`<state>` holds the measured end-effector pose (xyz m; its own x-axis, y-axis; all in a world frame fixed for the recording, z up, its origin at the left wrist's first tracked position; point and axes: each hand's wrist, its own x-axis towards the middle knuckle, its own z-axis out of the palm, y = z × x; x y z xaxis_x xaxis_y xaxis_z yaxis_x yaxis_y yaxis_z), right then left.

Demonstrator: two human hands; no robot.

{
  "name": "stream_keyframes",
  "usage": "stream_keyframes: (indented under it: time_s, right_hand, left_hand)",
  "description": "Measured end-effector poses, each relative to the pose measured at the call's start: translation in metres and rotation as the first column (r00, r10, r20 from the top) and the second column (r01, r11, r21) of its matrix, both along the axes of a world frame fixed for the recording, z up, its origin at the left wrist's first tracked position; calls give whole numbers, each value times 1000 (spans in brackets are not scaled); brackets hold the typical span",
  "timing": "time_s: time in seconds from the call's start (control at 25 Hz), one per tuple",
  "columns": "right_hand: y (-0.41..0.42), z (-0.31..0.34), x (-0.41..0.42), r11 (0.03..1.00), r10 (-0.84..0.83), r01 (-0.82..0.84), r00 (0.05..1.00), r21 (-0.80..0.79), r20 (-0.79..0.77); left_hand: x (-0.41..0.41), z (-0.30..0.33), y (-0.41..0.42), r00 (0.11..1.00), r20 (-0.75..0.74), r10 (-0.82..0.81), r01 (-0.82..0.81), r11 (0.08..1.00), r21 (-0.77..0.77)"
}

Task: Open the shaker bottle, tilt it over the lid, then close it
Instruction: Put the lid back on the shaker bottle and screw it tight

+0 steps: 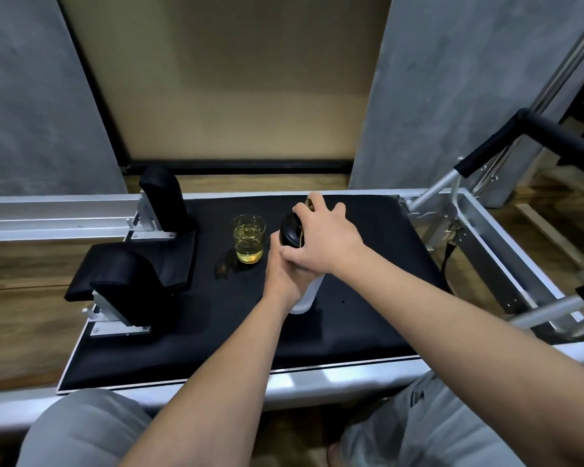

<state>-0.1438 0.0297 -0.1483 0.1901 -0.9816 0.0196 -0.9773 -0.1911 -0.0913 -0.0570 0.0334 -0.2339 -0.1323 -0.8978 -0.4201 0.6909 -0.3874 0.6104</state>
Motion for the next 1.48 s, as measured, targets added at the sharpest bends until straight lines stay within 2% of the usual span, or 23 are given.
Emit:
stream_keyframes:
  time_s: [0.08, 0.12, 0.2, 0.24, 0.28, 0.32, 0.4, 0.44, 0.48, 0.52, 0.6, 0.76, 1.04, 1.24, 1.48]
  right_hand:
    - [0, 1, 4, 1000, -1, 1, 999, -7, -41]
    - [-2, 3, 2, 998, 60, -61, 996, -8, -64]
    - [-12, 12, -13, 955, 294, -297, 939, 11, -177]
    - [-18, 16, -23, 906, 413, -422, 872, 25, -263]
    - [-25, 20, -31, 862, 489, -505, 806, 42, -334]
    - [-30, 22, -36, 835, 528, -548, 768, 55, -362]
    - [-33, 18, -34, 818, 565, -572, 780, 59, -269]
    - [-30, 14, -30, 819, 566, -573, 797, 33, -211]
    - [-29, 9, -27, 824, 558, -567, 811, 0, -178]
    - [-28, 6, -26, 836, 538, -548, 828, -23, -157]
    - [-24, 5, -25, 891, 449, -454, 887, -21, -106]
    - [-15, 5, -21, 958, 286, -287, 956, -1, -56]
    - [-15, 4, -14, 968, 248, -249, 967, -12, -57]
    - [-10, 6, -7, 979, 206, -206, 977, 8, -61]
    - [-7, 6, -6, 985, 175, -175, 983, -3, -61]
  left_hand:
    - [4, 8, 4, 999, -8, -37, 37, 999, -9]
    - [6, 8, 3, 1000, 9, -29, 29, 1000, 9]
    - [9, 6, 3, 996, 78, -31, 30, 999, 25]
    - [13, 3, 2, 996, 72, -43, 41, 999, 33]
    - [10, -3, -5, 993, -75, -89, 96, 992, 83]
    - [11, -11, -13, 975, -213, -63, 93, 986, 135]
    - [11, -12, -17, 965, -232, -125, 148, 986, 82]
    - [12, -12, -11, 988, -108, -108, 112, 993, 32]
    - [14, -9, -5, 998, -44, -54, 52, 998, -35]
    - [11, -4, -4, 997, -71, 6, -3, 1000, 30]
    - [5, 0, -4, 997, 7, 82, -82, 994, 77]
    - [1, 2, -3, 996, 7, 88, -88, 994, 67]
    - [4, 8, -1, 999, -20, 45, -43, 996, 84]
    - [3, 4, 3, 994, -42, 104, -100, 992, 72]
    - [1, 2, 4, 992, 25, 120, -122, 987, 104]
